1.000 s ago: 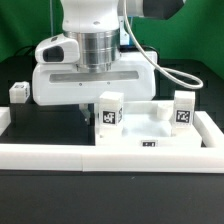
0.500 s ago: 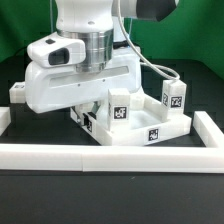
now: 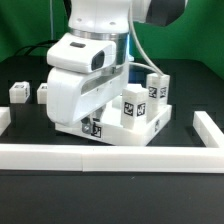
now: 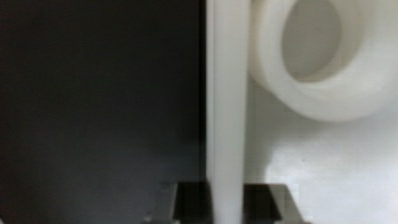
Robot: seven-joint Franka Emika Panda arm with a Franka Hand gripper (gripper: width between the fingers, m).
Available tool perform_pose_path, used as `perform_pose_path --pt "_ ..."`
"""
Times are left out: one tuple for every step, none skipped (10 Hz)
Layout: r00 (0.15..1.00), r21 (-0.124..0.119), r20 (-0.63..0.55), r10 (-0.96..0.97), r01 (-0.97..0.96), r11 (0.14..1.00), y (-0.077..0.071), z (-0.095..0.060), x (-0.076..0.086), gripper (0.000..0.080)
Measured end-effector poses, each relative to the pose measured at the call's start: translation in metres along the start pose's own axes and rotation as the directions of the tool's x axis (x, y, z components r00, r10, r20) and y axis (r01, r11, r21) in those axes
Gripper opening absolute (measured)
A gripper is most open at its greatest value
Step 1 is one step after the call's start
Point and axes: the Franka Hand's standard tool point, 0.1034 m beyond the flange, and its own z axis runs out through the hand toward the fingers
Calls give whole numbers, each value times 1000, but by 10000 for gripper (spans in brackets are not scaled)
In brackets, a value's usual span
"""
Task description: Assemble square table
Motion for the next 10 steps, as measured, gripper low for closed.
perform_pose_path --pt "1000 -2 8 -27 27 1000 1 0 -2 60" --pt "993 -3 21 -115 115 993 2 0 -5 60" --pt "989 -3 28 -145 146 989 2 1 -7 60" --pt "973 -2 41 -228 228 974 3 1 -10 60" --pt "954 1 54 -295 295 955 4 1 -11 60" --pt "908 1 62 -415 416 909 2 -1 4 60" --pt "856 -2 65 -512 513 858 4 -5 22 60" --pt "787 -23 77 -612 615 788 6 -7 46 60" --pt "710 -46 95 -698 703 709 8 -7 70 60" --pt "643 -41 103 -759 765 643 7 -5 79 60"
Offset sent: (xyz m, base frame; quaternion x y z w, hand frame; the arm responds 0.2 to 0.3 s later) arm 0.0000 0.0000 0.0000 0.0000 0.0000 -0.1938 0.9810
